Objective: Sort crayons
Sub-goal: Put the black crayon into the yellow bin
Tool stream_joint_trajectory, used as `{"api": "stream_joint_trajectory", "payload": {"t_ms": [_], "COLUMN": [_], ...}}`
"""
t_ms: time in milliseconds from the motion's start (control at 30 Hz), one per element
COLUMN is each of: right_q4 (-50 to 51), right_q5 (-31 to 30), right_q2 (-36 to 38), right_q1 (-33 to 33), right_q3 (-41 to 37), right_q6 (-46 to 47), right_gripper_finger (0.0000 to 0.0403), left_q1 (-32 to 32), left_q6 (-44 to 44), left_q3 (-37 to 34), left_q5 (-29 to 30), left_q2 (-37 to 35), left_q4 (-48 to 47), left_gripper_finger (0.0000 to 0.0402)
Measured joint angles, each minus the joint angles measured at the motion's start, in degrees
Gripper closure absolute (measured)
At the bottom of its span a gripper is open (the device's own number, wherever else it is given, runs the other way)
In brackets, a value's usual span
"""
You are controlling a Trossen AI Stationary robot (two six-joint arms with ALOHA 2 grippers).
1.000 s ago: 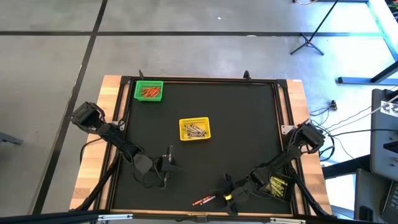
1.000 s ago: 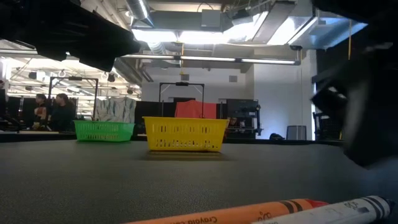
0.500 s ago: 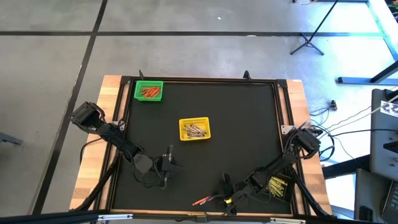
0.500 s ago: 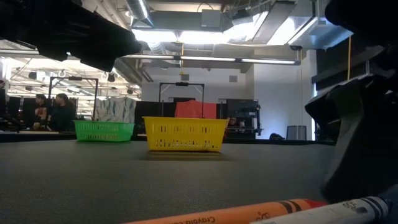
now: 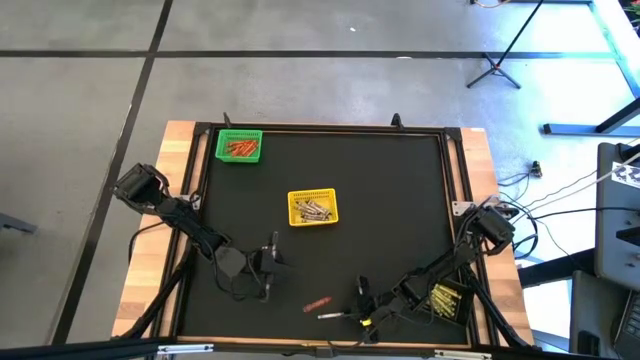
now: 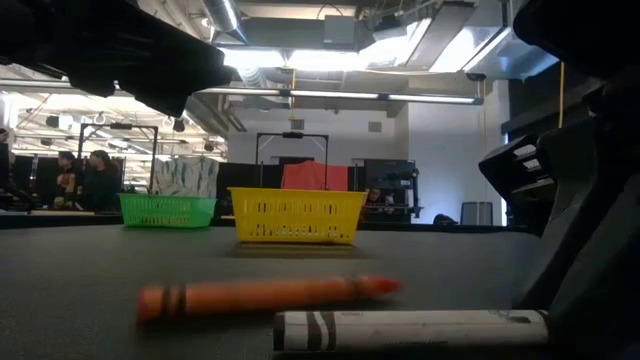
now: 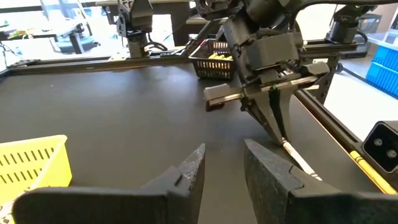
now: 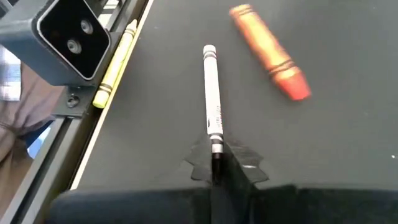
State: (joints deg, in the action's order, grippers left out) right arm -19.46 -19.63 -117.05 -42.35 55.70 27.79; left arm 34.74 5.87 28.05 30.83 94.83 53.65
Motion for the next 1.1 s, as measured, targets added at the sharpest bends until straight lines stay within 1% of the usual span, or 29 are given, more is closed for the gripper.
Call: {"api": "stream_joint_trajectory", "payload": {"t_ms": [33,100,233,300,500,567,667,767,1000,1100], "right_q4": [0.0,0.0,-0.4,-0.5,-0.3,0.1,0.7,0.5,0.3,0.1], "right_q5": [0.0,-0.1,0.3,0.3,-0.4,-0.4,-1.6,-2.3,-3.2,-3.3], "right_q2": [0.0,0.0,0.0,-0.1,0.8,1.4,2.3,3.0,3.0,3.0], "right_q1": [0.0,0.0,0.0,0.0,0.0,0.0,0.0,0.0,0.5,1.3], "right_q3": [0.0,0.0,-0.1,-0.1,-0.2,-0.2,-0.4,-0.3,-0.3,-0.3], "right_q6": [0.0,0.0,0.2,0.2,-0.4,-1.1,-1.2,-1.2,-1.1,-1.1], "right_gripper_finger": [0.0388,0.0393,0.0373,0.0370,0.0393,0.0396,0.0390,0.0387,0.0393,0.0389], "left_q1": [0.0,0.0,-0.4,-0.5,-0.4,-0.5,-0.5,-0.8,-2.9,-3.1], "left_q6": [0.0,0.0,0.0,0.0,0.0,0.0,1.1,4.9,20.3,25.0], "left_q3": [0.0,0.0,0.0,0.0,0.0,0.0,0.0,0.0,0.0,0.0], "left_q5": [0.0,0.0,0.1,0.0,-0.3,0.8,5.0,6.2,5.3,5.2], "left_q2": [0.0,0.0,0.0,0.0,0.0,0.0,0.0,0.0,0.0,0.0], "left_q4": [0.0,0.0,0.0,0.0,-0.5,-1.9,-4.9,-8.6,-24.5,-28.9], "left_gripper_finger": [0.0308,0.0308,0.0308,0.0308,0.0308,0.0308,0.0308,0.0308,0.0308,0.0308]}}
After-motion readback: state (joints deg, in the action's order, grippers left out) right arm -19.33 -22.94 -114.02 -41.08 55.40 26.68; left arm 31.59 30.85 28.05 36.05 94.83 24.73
